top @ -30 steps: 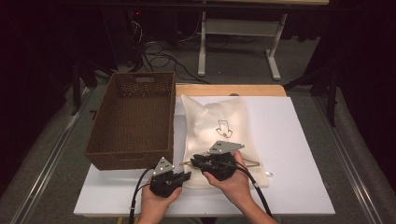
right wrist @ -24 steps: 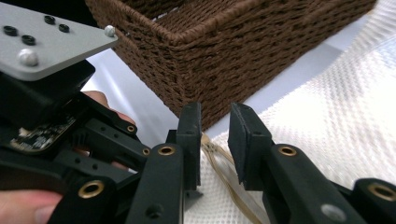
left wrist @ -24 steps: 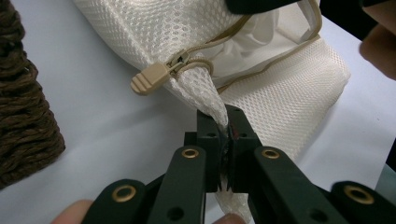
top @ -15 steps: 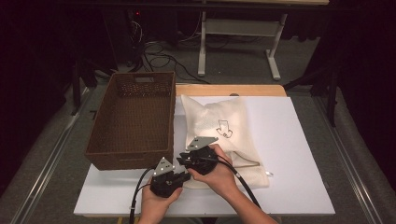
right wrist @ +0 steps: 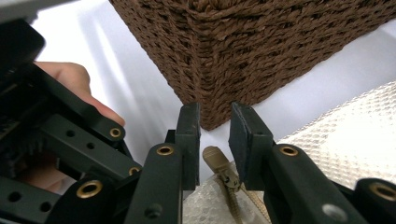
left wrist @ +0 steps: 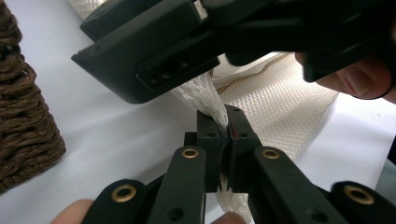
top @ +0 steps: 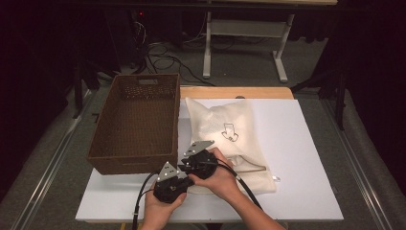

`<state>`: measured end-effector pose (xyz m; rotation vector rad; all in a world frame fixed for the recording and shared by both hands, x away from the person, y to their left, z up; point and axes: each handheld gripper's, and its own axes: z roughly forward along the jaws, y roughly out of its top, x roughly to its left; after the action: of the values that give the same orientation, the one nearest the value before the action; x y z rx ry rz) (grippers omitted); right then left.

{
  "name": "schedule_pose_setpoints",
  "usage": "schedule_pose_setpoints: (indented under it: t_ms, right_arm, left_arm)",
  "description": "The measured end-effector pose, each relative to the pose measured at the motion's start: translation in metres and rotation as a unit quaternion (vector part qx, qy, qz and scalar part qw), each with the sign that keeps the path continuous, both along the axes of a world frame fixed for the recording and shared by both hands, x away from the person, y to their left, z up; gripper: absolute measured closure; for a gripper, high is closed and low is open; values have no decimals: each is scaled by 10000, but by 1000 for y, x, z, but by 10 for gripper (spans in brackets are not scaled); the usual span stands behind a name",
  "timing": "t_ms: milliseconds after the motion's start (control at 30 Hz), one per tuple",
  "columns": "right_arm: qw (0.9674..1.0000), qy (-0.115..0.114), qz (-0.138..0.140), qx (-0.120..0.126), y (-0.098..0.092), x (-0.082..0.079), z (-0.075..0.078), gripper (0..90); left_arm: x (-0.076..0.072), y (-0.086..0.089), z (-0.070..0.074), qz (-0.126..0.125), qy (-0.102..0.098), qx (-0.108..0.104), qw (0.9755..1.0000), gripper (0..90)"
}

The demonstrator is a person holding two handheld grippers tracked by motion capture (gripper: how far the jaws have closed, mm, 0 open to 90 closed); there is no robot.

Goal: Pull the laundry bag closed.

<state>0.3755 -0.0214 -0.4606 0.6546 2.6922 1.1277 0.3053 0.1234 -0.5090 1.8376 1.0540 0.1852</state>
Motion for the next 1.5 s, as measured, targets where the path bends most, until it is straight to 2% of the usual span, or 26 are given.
schedule_pose_setpoints:
  t_ms: [67,233,400,467,633,833,967,1033,1100,1133,1167,1233,1400,1433,1500]
  right_arm:
    - [9999,-6,-56,-83,1,0,-1,728]
    - [9995,-123,10,-280,2,1,-3,716]
    - [9989,-297,110,-343,0,-3,-2,805]
    - [9993,-294,50,-233,-2,-4,1,824]
    - [9995,-152,-161,217,-13,-5,6,828]
    - [9970,93,-430,631,-31,-7,10,812]
    - [9961,236,-592,618,-42,-7,11,799]
    - [9951,393,-624,655,-46,-5,9,787]
    - [9940,527,-664,695,-49,-4,8,741]
    - [9935,515,-702,736,-50,-4,8,700]
    - [9917,577,-779,848,-50,-4,8,703]
    - [9858,1045,-776,1065,-51,-2,7,693]
    - [9800,1088,-1077,1270,-53,0,6,703]
    - [9782,1115,-1143,1329,-54,0,5,717]
    - [9735,1315,-1269,1378,-56,2,4,727]
  left_arm:
    - [0,0,0,16,-4,-15,10000,863]
    - [0,0,0,-12,2,22,10000,863]
    - [0,-1,0,-6,-9,-11,10000,863]
    - [0,0,0,2,-15,-31,10000,863]
    - [0,0,0,-6,-10,-20,10000,862]
    - [0,0,0,-4,6,13,10000,862]
    - [1,0,0,0,-7,4,10000,863]
    - [1,0,0,2,-11,4,10000,862]
    - [1,0,0,-4,-6,7,10000,862]
    - [1,0,0,-19,-6,25,10000,863]
    - [1,0,0,-6,-6,7,10000,862]
    - [1,1,0,-30,-7,34,10000,862]
    - [1,1,0,8,-17,-11,10000,862]
    - [1,1,0,9,-19,-6,10000,862]
    - [0,1,0,4,-26,19,10000,862]
